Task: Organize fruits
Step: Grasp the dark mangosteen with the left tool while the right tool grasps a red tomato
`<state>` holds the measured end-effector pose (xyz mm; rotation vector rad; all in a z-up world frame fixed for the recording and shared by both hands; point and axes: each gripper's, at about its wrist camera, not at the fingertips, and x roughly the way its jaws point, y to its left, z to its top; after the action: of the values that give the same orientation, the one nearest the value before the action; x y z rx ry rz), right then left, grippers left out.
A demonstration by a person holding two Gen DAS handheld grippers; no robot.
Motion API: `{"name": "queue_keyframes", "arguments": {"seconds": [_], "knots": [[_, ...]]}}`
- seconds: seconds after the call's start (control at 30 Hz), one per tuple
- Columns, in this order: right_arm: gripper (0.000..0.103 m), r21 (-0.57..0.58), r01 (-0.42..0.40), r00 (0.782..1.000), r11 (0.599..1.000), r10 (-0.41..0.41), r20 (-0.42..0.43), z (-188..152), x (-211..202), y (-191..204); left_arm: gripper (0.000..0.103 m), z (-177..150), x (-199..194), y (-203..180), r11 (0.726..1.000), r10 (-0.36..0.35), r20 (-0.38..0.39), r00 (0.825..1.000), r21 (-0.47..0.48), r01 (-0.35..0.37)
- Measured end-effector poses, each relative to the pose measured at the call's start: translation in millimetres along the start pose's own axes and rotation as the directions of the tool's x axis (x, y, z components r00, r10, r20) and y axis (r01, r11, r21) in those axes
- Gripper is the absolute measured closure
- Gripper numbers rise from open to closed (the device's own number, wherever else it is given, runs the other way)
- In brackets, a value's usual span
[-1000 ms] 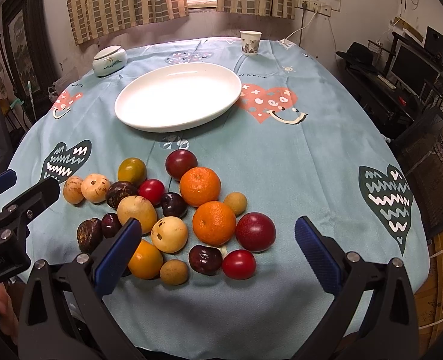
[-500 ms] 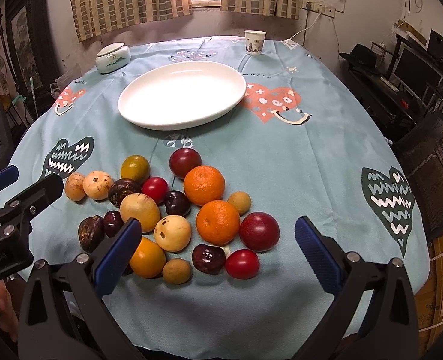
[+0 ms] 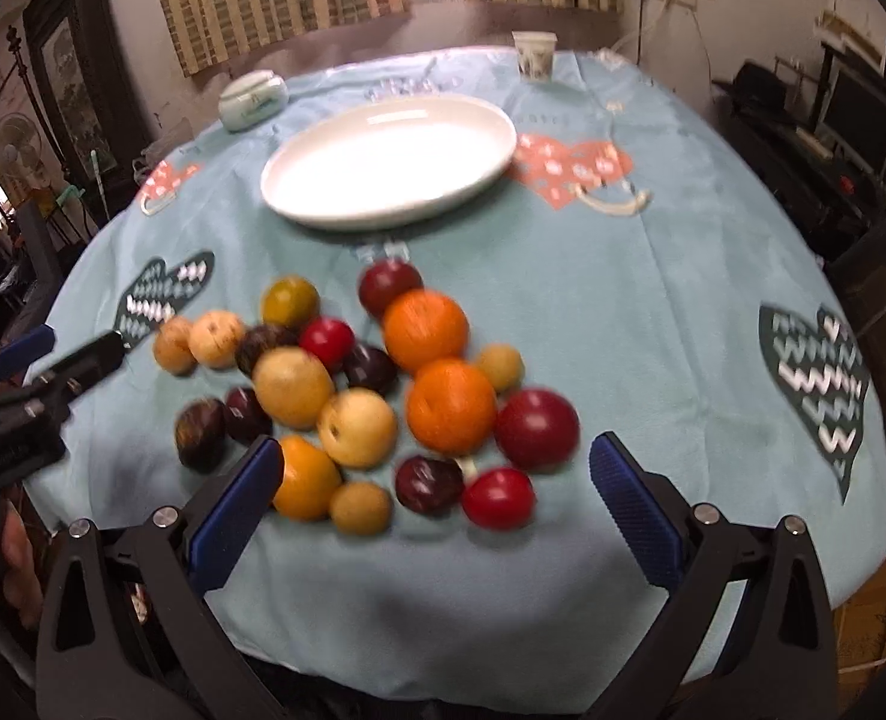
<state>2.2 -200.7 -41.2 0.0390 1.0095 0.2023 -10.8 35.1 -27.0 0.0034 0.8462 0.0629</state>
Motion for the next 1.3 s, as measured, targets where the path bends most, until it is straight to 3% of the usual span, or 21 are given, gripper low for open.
{"name": "queue_keyframes", "arguments": {"seconds": [0.17,0.23,0.3,0.4,0.53,0.6,0.63,0.77,1.07,1.17,1.2,1.27,1.3], "knots": [[0.001,0.054,0.013,1.0,0.998,-0.012,-0.015,-34.0,4.0,-26.5,0.002,-28.9,14.5,31.0,0.998,0.022,-0.073,0.997,-0.052,-0.026],[0.001,0.04,0.025,1.0,0.999,-0.025,0.015,-42.4,-0.3,-30.7,0.002,-33.5,13.4,32.9,0.998,0.013,-0.086,0.996,-0.057,-0.018],[0.008,0.031,0.033,0.998,0.999,-0.035,0.059,-43.2,-5.4,-33.5,0.002,-37.5,12.3,32.5,0.999,0.0,-0.09,0.996,-0.052,-0.005],[0.033,0.014,0.028,0.998,1.0,-0.029,0.051,-36.6,0.7,-36.2,0.002,-39.1,10.4,24.8,0.999,-0.028,-0.096,0.995,-0.026,0.025],[0.051,-0.006,-0.011,1.0,1.0,0.011,-0.011,-37.0,23.7,-31.2,0.002,-42.0,15.9,13.7,0.999,-0.053,-0.133,0.99,-0.003,0.053],[0.057,-0.011,-0.023,1.0,1.0,0.023,0.003,-37.0,30.8,-29.6,0.002,-42.3,20.4,12.6,0.998,-0.06,-0.146,0.987,-0.009,0.059],[0.072,-0.003,-0.045,0.999,0.999,0.045,0.02,-35.4,30.9,-31.2,0.002,-42.4,23.2,12.3,0.998,-0.063,-0.152,0.986,-0.013,0.061],[0.071,0.032,-0.089,0.996,0.996,0.089,0.018,-31.5,29.4,-38.0,0.002,-41.6,32.3,7.9,0.997,-0.082,-0.182,0.98,-0.013,0.081],[0.071,0.038,-0.054,0.997,0.998,0.052,0.048,-38.7,4.9,-39.5,0.004,-39.6,47.2,-12.7,0.993,-0.11,-0.196,0.974,0.027,0.118],[0.071,0.042,-0.067,0.997,0.997,0.065,0.045,-39.8,2.6,-40.8,0.017,-39.1,54.8,-17.7,0.989,-0.14,-0.199,0.97,0.024,0.147],[0.071,0.04,-0.071,0.997,0.997,0.069,0.044,-40.3,2.3,-40.3,0.029,-39.0,58.2,-19.4,0.986,-0.159,-0.2,0.967,0.02,0.167],[0.071,0.038,-0.078,0.996,0.996,0.077,0.041,-41.3,2.6,-39.0,0.036,-38.5,59.7,-25.8,0.986,-0.149,-0.17,0.974,0.047,0.159],[0.071,0.038,-0.082,0.996,0.996,0.08,0.039,-41.6,2.6,-38.6,0.052,-38.2,58.4,-28.2,0.983,-0.165,-0.162,0.973,0.055,0.176]]}}
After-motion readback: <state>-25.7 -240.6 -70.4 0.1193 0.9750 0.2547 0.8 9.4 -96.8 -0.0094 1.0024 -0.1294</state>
